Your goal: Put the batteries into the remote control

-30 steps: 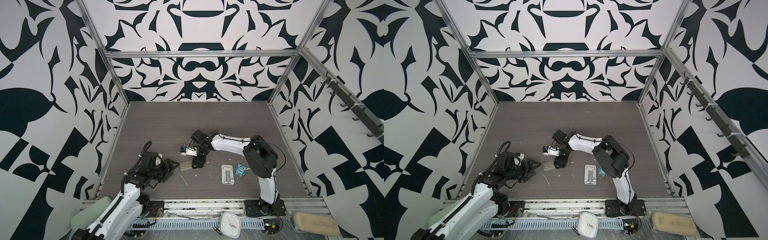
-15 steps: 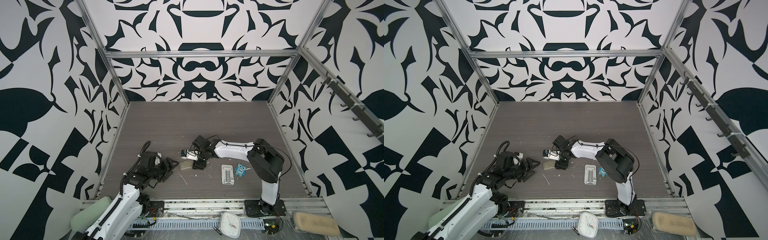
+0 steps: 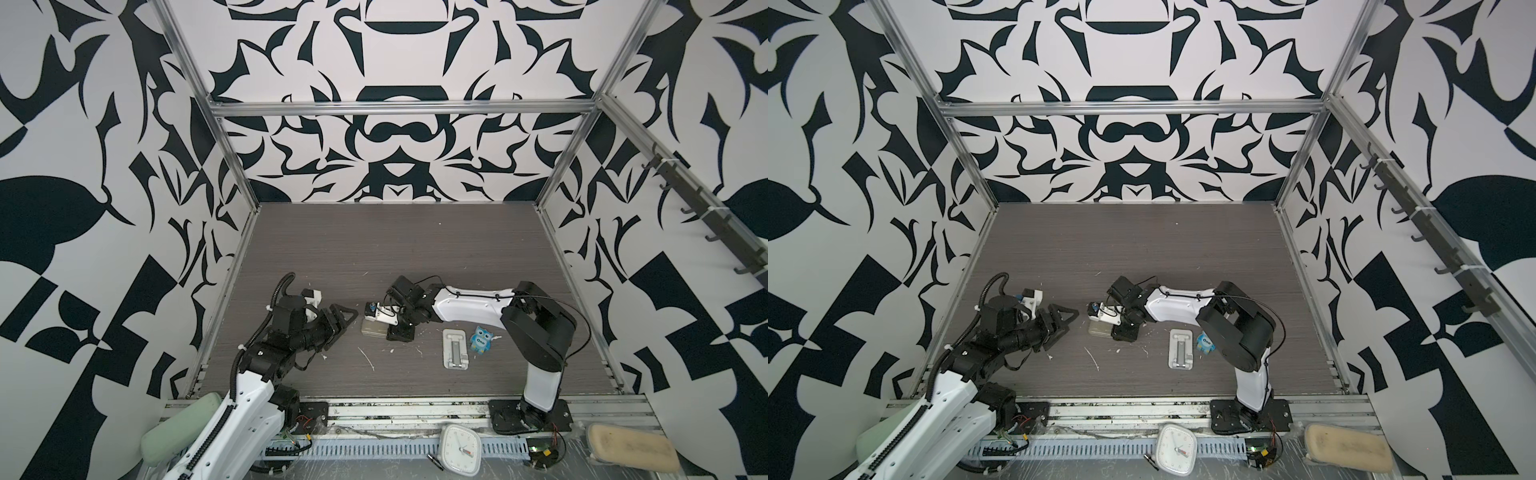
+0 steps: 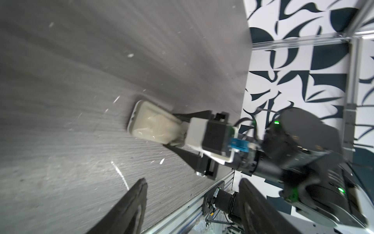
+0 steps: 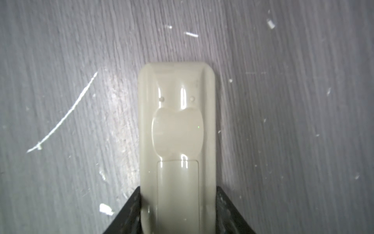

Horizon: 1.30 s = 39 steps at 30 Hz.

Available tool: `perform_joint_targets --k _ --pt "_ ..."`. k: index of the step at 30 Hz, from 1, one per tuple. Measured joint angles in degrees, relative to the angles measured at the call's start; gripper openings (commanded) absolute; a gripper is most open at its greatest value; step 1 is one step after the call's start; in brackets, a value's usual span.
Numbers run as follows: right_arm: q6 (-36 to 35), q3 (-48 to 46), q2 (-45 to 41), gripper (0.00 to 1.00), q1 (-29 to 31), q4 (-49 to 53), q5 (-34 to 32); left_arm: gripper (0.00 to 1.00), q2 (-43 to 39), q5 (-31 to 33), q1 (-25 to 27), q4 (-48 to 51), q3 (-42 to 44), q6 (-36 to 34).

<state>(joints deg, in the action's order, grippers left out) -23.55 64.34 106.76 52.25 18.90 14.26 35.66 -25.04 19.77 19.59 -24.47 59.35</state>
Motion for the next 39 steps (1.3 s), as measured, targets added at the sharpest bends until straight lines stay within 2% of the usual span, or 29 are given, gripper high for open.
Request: perform_joint_targets --k 6,10,13,17,24,31,39 --pt "7.0 -1.0 -4.7 0.14 -2.3 2.7 5.1 0.74 0.5 0.2 0.0 -0.6 -3.3 -2.5" --pt "13.4 -1.2 -11.6 0.12 -6.8 1.7 10.8 0.74 2.1 0.1 0.0 -1.9 -6.2 -3.6" --pt "18.4 -1.5 -16.5 0.11 -9.7 -1.0 15.3 0.75 3.8 -0.5 0.0 -3.3 -8.5 -4.2" --pt "25.4 -2.8 -20.6 0.1 -11.3 -6.1 21.8 0.84 7.3 -2.4 0.0 -6.2 -12.7 -5.1" --pt "38.0 -4.2 -21.4 0.09 -12.7 -16.2 31.0 0.91 10.0 -4.7 0.0 -10.3 -19.4 -6.8" --pt "49.4 -4.2 -22.3 0.09 -15.3 -28.0 34.9 0.92 11.8 -5.9 0.0 -13.2 -22.8 -8.4" --pt "58.0 -4.2 -23.5 0.07 -15.8 -37.2 36.9 0.93 14.0 -7.2 0.0 -17.9 -23.5 -7.5"
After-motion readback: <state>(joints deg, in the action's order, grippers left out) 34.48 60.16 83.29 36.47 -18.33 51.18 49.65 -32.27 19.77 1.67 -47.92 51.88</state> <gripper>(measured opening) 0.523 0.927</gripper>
